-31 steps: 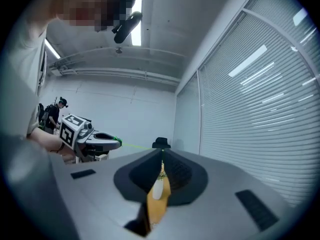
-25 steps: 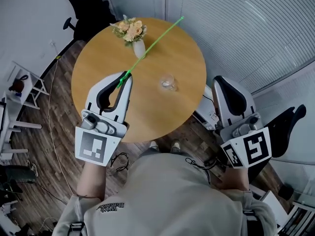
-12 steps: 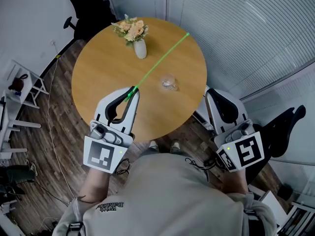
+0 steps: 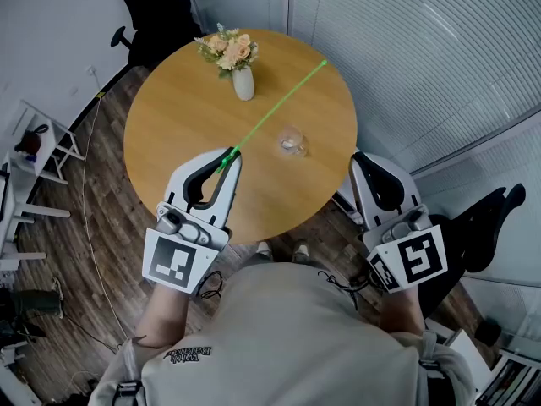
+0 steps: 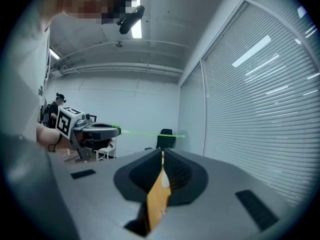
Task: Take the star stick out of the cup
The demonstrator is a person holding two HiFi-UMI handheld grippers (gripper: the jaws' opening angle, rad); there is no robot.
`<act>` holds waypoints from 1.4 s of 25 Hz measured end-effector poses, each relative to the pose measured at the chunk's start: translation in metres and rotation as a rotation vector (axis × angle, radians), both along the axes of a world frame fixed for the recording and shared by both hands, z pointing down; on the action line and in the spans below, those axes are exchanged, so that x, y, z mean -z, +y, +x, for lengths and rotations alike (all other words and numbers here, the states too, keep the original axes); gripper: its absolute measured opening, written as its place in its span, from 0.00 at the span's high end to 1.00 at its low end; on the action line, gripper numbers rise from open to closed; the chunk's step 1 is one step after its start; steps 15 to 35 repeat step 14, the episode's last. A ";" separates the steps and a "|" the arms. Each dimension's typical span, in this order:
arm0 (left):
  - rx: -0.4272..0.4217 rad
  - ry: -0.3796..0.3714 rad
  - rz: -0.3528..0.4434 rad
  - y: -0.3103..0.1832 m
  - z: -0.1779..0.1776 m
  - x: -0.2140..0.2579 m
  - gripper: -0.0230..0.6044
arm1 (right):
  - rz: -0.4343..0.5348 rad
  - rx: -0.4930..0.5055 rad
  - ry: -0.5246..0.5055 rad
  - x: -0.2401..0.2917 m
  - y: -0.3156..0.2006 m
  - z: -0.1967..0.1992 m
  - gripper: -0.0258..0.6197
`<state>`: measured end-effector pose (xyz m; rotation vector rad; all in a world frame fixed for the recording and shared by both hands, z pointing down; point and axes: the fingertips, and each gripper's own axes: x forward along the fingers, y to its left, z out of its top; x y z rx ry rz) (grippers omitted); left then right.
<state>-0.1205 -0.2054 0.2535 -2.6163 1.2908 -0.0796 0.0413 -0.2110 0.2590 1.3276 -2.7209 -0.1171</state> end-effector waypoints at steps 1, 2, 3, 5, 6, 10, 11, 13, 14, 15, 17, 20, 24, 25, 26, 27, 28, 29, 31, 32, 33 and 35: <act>0.000 -0.001 0.000 0.000 0.000 -0.001 0.91 | -0.002 0.002 0.001 -0.002 -0.001 -0.001 0.91; 0.000 -0.002 -0.001 -0.001 0.000 -0.002 0.91 | -0.003 0.004 0.002 -0.003 -0.001 -0.002 0.91; 0.001 -0.003 -0.003 -0.002 0.000 -0.003 0.91 | -0.004 0.006 0.002 -0.005 -0.002 -0.002 0.91; 0.001 -0.004 -0.003 -0.002 -0.001 -0.004 0.91 | -0.004 0.010 0.003 -0.006 -0.003 -0.004 0.91; 0.000 -0.002 -0.003 -0.002 0.000 -0.004 0.91 | -0.004 0.011 0.006 -0.006 -0.002 -0.004 0.91; -0.003 -0.008 0.000 0.003 -0.001 -0.004 0.91 | -0.002 0.004 0.001 -0.004 0.002 -0.005 0.91; -0.005 -0.016 0.005 0.004 0.000 -0.004 0.91 | -0.001 0.001 -0.006 -0.004 0.002 -0.004 0.91; -0.010 -0.035 0.016 0.004 0.002 -0.006 0.91 | 0.002 -0.003 -0.017 -0.003 0.002 -0.004 0.91; -0.012 -0.045 0.021 0.005 0.003 -0.006 0.91 | 0.003 -0.004 -0.021 -0.003 0.002 -0.005 0.91; -0.012 -0.045 0.021 0.005 0.003 -0.006 0.91 | 0.003 -0.004 -0.021 -0.003 0.002 -0.005 0.91; -0.012 -0.045 0.021 0.005 0.003 -0.006 0.91 | 0.003 -0.004 -0.021 -0.003 0.002 -0.005 0.91; -0.012 -0.045 0.021 0.005 0.003 -0.006 0.91 | 0.003 -0.004 -0.021 -0.003 0.002 -0.005 0.91; -0.012 -0.045 0.021 0.005 0.003 -0.006 0.91 | 0.003 -0.004 -0.021 -0.003 0.002 -0.005 0.91; -0.012 -0.045 0.021 0.005 0.003 -0.006 0.91 | 0.003 -0.004 -0.021 -0.003 0.002 -0.005 0.91; -0.012 -0.045 0.021 0.005 0.003 -0.006 0.91 | 0.003 -0.004 -0.021 -0.003 0.002 -0.005 0.91; -0.012 -0.045 0.021 0.005 0.003 -0.006 0.91 | 0.003 -0.004 -0.021 -0.003 0.002 -0.005 0.91; -0.012 -0.045 0.021 0.005 0.003 -0.006 0.91 | 0.003 -0.004 -0.021 -0.003 0.002 -0.005 0.91; -0.012 -0.045 0.021 0.005 0.003 -0.006 0.91 | 0.003 -0.004 -0.021 -0.003 0.002 -0.005 0.91; -0.012 -0.045 0.021 0.005 0.003 -0.006 0.91 | 0.003 -0.004 -0.021 -0.003 0.002 -0.005 0.91; -0.012 -0.045 0.021 0.005 0.003 -0.006 0.91 | 0.003 -0.004 -0.021 -0.003 0.002 -0.005 0.91; -0.012 -0.045 0.021 0.005 0.003 -0.006 0.91 | 0.003 -0.004 -0.021 -0.003 0.002 -0.005 0.91; -0.012 -0.045 0.021 0.005 0.003 -0.006 0.91 | 0.003 -0.004 -0.021 -0.003 0.002 -0.005 0.91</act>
